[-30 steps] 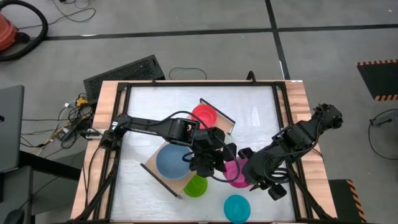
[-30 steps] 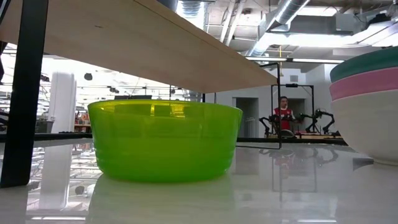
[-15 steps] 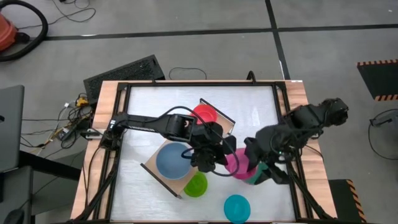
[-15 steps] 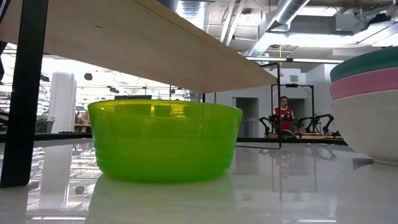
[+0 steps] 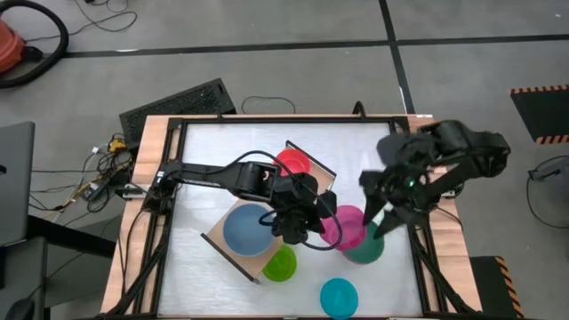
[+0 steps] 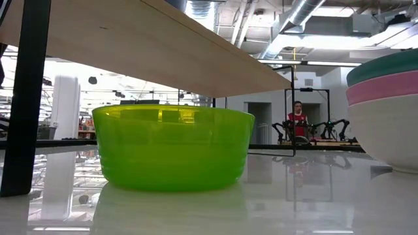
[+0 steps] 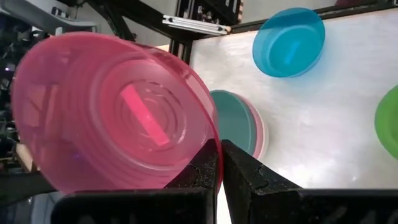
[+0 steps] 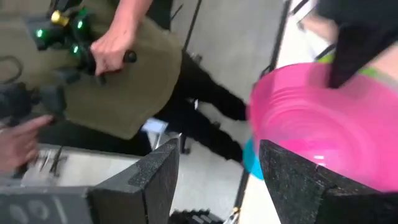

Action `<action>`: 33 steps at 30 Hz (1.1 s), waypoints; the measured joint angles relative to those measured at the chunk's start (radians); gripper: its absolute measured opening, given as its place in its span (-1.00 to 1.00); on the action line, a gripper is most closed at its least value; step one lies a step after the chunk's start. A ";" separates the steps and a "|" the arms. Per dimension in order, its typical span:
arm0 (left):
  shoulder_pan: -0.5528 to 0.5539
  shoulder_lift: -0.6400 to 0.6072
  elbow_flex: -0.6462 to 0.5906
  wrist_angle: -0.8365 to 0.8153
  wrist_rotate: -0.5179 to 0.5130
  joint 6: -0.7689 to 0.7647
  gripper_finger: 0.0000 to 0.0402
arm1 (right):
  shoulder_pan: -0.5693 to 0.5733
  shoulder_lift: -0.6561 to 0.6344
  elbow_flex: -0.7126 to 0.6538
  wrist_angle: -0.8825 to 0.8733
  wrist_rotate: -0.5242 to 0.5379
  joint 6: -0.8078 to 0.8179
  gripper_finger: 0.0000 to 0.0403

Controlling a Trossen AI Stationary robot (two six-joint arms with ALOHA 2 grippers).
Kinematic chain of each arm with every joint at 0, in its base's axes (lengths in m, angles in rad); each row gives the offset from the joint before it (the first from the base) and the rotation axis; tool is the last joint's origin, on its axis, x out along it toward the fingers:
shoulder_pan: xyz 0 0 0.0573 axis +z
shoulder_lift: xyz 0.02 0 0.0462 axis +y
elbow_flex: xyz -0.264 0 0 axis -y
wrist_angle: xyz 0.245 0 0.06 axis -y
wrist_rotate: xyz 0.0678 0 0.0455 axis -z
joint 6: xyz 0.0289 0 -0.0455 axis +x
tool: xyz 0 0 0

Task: Place and stack bowls onto a shelf
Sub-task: Stack the pink bowl onto the orange bowl on the shelf

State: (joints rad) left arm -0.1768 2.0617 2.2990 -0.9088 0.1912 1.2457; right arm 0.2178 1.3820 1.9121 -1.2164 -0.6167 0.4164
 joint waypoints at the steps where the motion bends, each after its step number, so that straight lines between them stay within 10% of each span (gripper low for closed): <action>1: 0.000 0.000 0.000 0.001 -0.013 -0.005 -1.00 | -0.020 -0.010 0.000 -0.005 0.001 -0.003 0.22; 12: 0.090 -0.049 0.032 -0.207 -0.419 -0.219 -1.00 | -0.133 -0.181 0.000 -0.236 0.137 0.104 0.22; 23: 0.291 -0.131 0.005 -0.430 -0.381 -0.496 -1.00 | -0.047 -0.317 -0.001 -0.250 0.420 0.178 0.22; 33: 0.193 -0.125 -0.178 -0.415 -0.414 -0.470 -1.00 | -0.023 -0.345 -0.001 -0.250 0.488 0.159 0.22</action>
State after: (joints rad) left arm 0.0166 1.9369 2.1212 -1.3239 -0.2229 0.7756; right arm 0.1947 1.0374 1.9114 -1.4662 -0.1287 0.5755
